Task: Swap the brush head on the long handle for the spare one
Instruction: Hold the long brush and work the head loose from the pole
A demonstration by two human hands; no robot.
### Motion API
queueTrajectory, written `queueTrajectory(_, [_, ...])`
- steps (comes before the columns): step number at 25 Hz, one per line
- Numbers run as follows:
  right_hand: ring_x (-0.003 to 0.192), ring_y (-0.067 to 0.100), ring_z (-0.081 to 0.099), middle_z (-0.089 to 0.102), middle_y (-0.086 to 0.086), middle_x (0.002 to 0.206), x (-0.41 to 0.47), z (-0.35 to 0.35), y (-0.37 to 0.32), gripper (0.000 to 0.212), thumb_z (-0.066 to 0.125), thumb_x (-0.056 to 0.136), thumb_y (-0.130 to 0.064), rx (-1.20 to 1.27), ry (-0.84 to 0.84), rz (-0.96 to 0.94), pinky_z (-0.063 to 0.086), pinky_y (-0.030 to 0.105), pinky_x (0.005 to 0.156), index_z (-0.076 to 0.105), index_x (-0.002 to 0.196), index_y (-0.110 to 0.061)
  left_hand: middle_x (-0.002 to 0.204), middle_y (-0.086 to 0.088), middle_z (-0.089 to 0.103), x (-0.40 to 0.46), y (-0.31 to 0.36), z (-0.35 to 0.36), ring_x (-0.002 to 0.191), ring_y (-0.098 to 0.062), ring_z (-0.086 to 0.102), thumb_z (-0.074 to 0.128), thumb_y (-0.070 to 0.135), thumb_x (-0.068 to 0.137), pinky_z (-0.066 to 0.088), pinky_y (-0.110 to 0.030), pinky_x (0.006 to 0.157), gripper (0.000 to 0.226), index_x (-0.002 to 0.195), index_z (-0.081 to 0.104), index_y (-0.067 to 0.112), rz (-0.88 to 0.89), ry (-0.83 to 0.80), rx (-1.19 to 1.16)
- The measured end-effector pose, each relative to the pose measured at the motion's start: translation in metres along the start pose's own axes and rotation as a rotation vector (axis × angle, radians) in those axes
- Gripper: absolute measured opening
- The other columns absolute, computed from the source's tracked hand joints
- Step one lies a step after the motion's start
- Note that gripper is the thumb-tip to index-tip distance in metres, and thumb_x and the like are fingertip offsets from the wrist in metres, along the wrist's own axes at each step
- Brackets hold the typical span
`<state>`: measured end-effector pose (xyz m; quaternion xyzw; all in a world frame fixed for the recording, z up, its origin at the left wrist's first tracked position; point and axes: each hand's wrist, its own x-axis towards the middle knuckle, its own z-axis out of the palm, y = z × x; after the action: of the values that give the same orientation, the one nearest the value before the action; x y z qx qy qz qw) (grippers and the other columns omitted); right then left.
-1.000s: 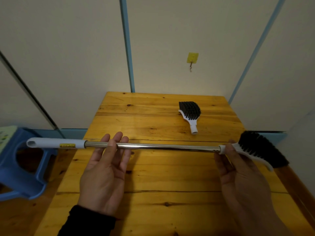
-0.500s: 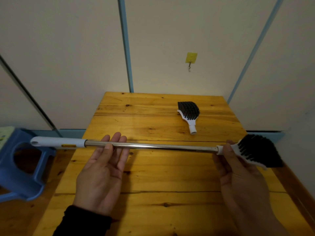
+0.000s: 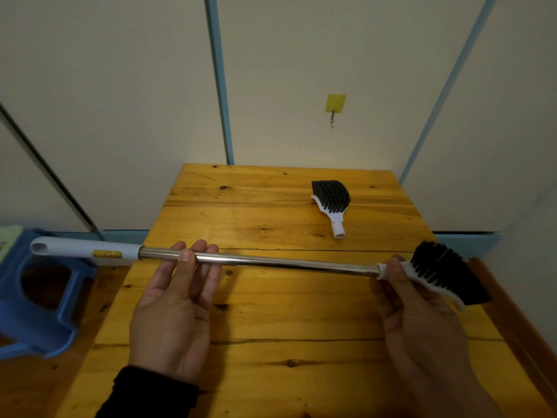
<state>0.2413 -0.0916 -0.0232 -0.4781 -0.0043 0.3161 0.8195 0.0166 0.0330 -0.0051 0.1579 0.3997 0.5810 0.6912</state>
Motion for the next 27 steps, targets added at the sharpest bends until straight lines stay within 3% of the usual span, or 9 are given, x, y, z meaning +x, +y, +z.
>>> queueTrajectory(6, [0.103,0.016,0.074,0.078,0.005,0.111,0.000,0.001,-0.002,0.024,0.072,0.079,-0.018,-0.008,-0.011,-0.016,0.061,0.033,0.083,0.073,0.102,-0.012,0.123,-0.011,0.080,0.001,0.002,-0.002,0.109,-0.018,0.080,0.066,0.016,0.100,0.065,-0.029,0.085,0.018,0.117,0.072,0.013,-0.017,-0.016,0.019])
queueTrajectory(11, [0.108,0.019,0.071,0.071,0.012,0.117,0.005,-0.002,-0.003,0.017,0.070,0.089,-0.013,-0.039,-0.007,-0.008,0.061,0.031,0.081,0.071,0.104,-0.006,0.130,-0.007,0.079,-0.007,0.013,0.007,0.120,-0.023,0.076,0.049,0.004,0.108,0.059,-0.041,0.099,0.040,0.144,0.060,0.016,-0.006,-0.222,0.024])
queueTrajectory(15, [0.107,0.020,0.071,0.071,0.013,0.117,0.005,-0.004,0.000,0.032,0.070,0.089,-0.012,-0.010,0.001,0.039,0.061,0.031,0.078,0.068,0.118,0.001,0.127,-0.004,0.080,-0.008,0.012,0.009,0.119,-0.020,0.076,0.051,0.007,0.107,0.060,-0.037,0.097,0.039,0.143,0.061,0.016,0.033,-0.223,0.042])
queueTrajectory(20, [0.096,0.015,0.075,0.076,0.006,0.102,0.002,-0.002,-0.002,0.010,0.070,0.086,-0.012,-0.022,-0.046,0.010,0.061,0.032,0.079,0.074,0.095,-0.011,0.115,-0.005,0.084,-0.005,0.006,0.005,0.112,-0.021,0.079,0.061,0.010,0.101,0.064,-0.030,0.087,0.028,0.129,0.068,0.012,0.063,-0.118,0.025])
queueTrajectory(24, [0.096,0.013,0.075,0.077,0.002,0.102,0.000,0.002,-0.003,0.023,0.071,0.078,-0.015,-0.032,-0.070,-0.028,0.061,0.033,0.083,0.071,0.101,-0.012,0.100,0.000,0.081,0.001,0.002,-0.003,0.095,-0.010,0.080,0.078,0.024,0.084,0.062,-0.019,0.071,0.022,0.104,0.072,0.018,0.069,-0.028,0.059])
queueTrajectory(27, [0.099,0.013,0.074,0.078,-0.001,0.100,-0.002,0.003,-0.005,0.023,0.071,0.078,-0.017,-0.063,-0.097,-0.050,0.061,0.033,0.084,0.072,0.101,-0.014,0.091,0.004,0.074,0.004,0.000,-0.007,0.082,-0.006,0.072,0.079,0.027,0.085,0.060,-0.019,0.066,0.028,0.110,0.067,0.020,0.071,-0.020,0.106])
